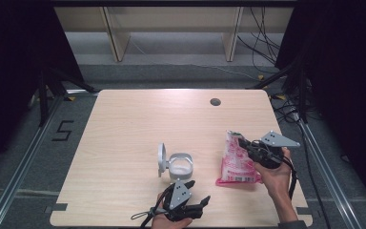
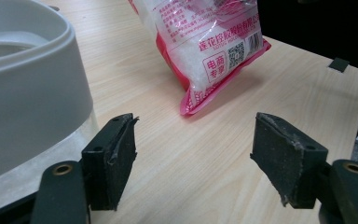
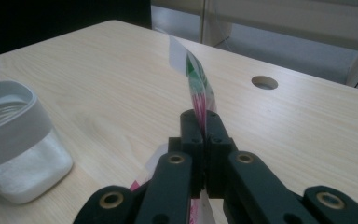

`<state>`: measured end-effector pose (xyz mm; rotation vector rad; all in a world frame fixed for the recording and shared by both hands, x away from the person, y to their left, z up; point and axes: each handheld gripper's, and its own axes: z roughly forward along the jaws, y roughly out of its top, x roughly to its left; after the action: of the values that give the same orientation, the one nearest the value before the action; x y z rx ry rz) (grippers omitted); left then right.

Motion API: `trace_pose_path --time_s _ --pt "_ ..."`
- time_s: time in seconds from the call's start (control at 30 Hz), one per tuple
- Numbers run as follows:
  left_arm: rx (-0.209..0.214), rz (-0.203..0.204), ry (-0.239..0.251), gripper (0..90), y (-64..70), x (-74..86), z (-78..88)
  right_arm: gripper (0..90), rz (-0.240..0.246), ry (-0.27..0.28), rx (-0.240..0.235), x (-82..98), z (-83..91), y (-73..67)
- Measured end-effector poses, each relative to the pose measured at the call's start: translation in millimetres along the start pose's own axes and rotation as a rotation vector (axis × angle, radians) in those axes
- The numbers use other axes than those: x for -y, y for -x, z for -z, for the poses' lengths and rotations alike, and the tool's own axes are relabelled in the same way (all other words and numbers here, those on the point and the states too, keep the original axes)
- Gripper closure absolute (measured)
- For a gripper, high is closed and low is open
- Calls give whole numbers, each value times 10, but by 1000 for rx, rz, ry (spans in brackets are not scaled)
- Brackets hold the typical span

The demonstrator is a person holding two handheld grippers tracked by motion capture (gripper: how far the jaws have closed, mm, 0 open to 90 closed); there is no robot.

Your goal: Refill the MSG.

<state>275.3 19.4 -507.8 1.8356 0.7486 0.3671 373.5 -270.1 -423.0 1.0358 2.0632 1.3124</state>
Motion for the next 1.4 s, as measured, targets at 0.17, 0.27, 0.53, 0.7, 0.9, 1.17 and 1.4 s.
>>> trace_pose_path --time_s 0.17,0.27,0.53,0.7,0.9,1.17,1.4 --pt "-21 31 2 294 7 3 22 898 -22 -17 9 64 -93 19" --pt "-16 32 6 294 2 3 40 898 -59 -39 20 103 -109 49" --pt "-18 30 13 293 -16 -4 72 895 -42 -34 30 147 -165 112" --pt "-18 30 17 292 -8 9 77 890 -47 -48 35 173 -201 131" --pt "-24 23 9 293 -34 15 125 864 -88 -71 52 200 -211 144" --pt "-58 46 13 294 -125 52 238 836 -121 -72 64 261 -221 181" --pt "-55 44 22 291 -117 65 335 742 -126 -82 103 281 -169 227"
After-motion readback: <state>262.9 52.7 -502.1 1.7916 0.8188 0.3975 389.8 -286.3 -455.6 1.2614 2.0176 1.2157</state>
